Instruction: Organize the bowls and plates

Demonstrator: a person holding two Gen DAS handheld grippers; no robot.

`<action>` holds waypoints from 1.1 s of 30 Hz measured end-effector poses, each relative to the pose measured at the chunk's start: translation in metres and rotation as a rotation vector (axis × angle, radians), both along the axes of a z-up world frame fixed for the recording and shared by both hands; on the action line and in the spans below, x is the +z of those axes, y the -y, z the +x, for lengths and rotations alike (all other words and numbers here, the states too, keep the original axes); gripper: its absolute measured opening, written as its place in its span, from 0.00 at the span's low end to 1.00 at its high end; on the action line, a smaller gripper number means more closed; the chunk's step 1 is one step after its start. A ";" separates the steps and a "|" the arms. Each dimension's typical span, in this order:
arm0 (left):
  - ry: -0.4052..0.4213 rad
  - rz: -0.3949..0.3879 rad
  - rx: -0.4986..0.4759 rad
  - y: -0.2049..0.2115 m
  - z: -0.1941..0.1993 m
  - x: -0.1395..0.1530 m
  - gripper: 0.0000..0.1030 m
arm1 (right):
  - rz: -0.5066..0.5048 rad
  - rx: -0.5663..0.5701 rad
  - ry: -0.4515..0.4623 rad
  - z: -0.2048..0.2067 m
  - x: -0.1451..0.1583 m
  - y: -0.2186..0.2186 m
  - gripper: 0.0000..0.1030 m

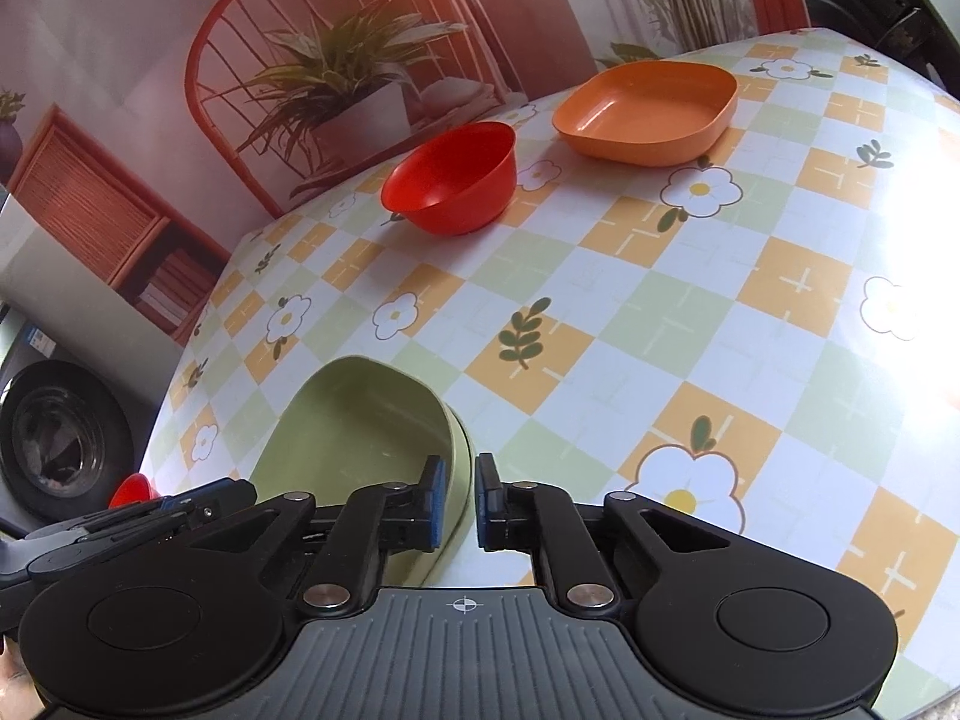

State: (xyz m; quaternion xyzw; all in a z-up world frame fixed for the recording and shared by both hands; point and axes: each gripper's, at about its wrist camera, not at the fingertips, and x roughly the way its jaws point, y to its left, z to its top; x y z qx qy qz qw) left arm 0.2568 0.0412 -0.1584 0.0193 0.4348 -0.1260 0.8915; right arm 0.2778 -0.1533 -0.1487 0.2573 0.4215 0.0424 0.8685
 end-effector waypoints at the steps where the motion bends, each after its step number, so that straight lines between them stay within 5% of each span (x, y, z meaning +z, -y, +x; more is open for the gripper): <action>1: -0.002 -0.001 0.001 0.000 0.000 0.000 0.10 | 0.000 0.005 0.002 0.000 0.000 -0.001 0.03; 17: -0.012 -0.009 0.009 -0.001 0.002 0.001 0.10 | 0.024 -0.010 -0.028 0.001 -0.006 -0.001 0.04; 33: 0.085 -0.148 -0.046 0.065 0.024 0.072 0.11 | -0.093 -0.206 0.210 0.006 0.064 0.108 0.06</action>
